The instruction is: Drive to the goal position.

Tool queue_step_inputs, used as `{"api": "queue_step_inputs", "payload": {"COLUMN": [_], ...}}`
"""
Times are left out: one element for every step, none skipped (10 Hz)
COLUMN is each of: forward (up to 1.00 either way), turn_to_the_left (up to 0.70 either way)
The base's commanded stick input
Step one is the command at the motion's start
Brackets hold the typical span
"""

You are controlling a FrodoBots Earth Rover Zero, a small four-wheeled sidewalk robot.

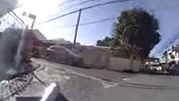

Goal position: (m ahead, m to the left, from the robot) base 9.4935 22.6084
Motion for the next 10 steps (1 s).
{"api": "queue_step_inputs", "payload": {"forward": [0.87,0.87,0.87,0.87,0.87,0.87,0.87,0.87,0.87,0.87], "turn_to_the_left": [-0.01,0.0,0.0,0.0,0.0,0.01,0.12,0.3,0.24,0.08]}}
